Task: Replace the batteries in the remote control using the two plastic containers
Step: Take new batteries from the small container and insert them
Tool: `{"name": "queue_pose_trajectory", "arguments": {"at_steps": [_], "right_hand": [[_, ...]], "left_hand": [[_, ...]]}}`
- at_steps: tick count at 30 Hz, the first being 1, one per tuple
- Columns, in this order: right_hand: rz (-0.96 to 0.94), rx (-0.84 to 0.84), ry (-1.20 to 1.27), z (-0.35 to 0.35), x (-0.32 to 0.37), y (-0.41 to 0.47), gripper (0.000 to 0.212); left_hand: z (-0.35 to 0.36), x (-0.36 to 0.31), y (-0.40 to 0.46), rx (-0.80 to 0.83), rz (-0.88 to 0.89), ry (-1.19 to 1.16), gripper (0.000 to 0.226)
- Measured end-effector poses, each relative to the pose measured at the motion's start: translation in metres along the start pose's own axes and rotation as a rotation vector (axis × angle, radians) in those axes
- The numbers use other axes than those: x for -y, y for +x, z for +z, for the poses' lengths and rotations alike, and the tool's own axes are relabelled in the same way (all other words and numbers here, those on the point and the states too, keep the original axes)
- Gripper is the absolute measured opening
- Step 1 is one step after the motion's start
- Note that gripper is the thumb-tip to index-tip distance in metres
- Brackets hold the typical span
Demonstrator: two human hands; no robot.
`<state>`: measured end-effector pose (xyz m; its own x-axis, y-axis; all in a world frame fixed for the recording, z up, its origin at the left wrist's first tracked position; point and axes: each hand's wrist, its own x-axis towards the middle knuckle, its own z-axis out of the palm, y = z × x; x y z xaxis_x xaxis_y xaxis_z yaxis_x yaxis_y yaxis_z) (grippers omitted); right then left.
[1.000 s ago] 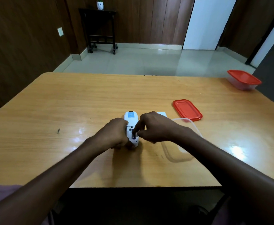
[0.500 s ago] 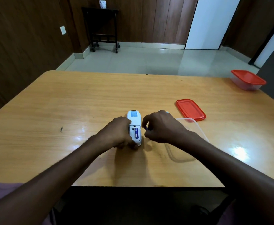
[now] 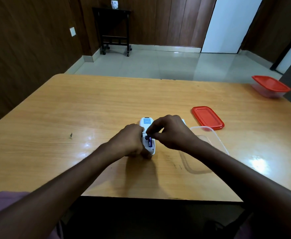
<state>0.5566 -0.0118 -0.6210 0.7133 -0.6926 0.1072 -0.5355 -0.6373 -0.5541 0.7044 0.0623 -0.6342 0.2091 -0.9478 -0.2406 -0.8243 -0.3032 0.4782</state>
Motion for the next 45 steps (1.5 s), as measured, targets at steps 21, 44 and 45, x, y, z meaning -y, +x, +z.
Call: {"name": "queue_pose_trajectory", "arguments": {"at_steps": [21, 44, 45], "right_hand": [[-0.173, 0.128, -0.268, 0.006, -0.001, 0.006, 0.044], [0.139, -0.141, -0.405, -0.007, -0.026, 0.009, 0.029], [0.143, -0.149, -0.3, -0.007, -0.02, 0.008, 0.035]], "left_hand": [[-0.001, -0.005, -0.005, -0.002, -0.032, -0.033, 0.044], [-0.006, -0.007, -0.015, 0.036, -0.02, -0.164, 0.072], [-0.007, -0.007, -0.016, 0.043, -0.025, -0.199, 0.067]]}}
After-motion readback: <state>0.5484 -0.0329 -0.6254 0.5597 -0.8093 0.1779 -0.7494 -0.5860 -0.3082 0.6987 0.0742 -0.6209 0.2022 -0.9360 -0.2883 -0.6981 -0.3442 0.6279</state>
